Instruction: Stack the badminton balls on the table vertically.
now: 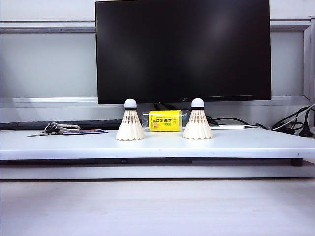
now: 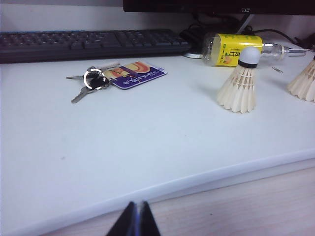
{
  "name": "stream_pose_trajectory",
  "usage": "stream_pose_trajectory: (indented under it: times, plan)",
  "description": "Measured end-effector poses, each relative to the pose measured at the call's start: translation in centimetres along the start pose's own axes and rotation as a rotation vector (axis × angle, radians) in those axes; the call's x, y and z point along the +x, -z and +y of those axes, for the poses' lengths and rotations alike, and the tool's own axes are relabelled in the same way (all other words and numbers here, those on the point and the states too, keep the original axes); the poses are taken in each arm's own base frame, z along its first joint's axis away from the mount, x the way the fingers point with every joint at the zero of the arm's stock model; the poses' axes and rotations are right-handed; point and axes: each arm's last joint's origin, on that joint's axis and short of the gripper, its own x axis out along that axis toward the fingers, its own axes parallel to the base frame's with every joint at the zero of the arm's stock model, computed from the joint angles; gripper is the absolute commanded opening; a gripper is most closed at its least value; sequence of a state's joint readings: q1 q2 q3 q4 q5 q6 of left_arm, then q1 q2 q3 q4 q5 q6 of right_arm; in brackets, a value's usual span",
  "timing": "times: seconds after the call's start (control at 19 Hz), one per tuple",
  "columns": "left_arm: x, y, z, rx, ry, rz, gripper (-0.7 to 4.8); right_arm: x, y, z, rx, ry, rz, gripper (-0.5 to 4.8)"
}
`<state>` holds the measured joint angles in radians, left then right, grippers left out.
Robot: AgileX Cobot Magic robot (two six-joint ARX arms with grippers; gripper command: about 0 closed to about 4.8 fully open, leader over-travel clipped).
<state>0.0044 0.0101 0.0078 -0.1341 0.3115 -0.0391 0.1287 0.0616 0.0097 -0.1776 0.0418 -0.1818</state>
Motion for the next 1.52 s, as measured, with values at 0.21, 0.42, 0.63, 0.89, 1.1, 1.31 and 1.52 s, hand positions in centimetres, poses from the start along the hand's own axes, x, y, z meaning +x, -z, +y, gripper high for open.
stream_pose_trajectory:
  times: [0.21, 0.42, 0.63, 0.89, 1.1, 1.31, 1.52]
  plan:
    - [0.0, 0.0, 0.0, 0.002, -0.001, -0.003, 0.22, 0.0, 0.0, 0.0, 0.000, 0.000, 0.000, 0.72]
    - [0.0, -0.1, 0.0, -0.084, 0.000, -0.007, 0.22, 0.0, 0.0, 0.0, 0.000, -0.001, 0.000, 0.72]
    - [0.0, -0.2, 0.0, -0.252, 0.004, -0.021, 0.26, 0.0, 0.0, 0.0, 0.022, -0.002, 0.000, 0.72]
    - [-0.2, -1.8, -0.6, -0.325, 0.195, -0.140, 0.30, 0.0, 0.0, 0.0, 0.084, -0.001, 0.000, 0.72]
    - [-0.4, -2.2, -1.1, -0.298, 0.364, -0.139, 1.00, 0.0, -0.2, 0.1, 0.444, -0.038, -0.015, 0.72]
    - [-0.6, -2.7, -1.2, -0.280, 0.388, -0.142, 1.06, -0.4, -1.9, 0.7, 0.632, -0.396, -0.127, 0.88]
    - [-1.5, -5.1, -1.6, -0.266, 0.393, -0.166, 1.22, -0.7, -2.4, 1.0, 0.659, -0.569, -0.129, 0.90]
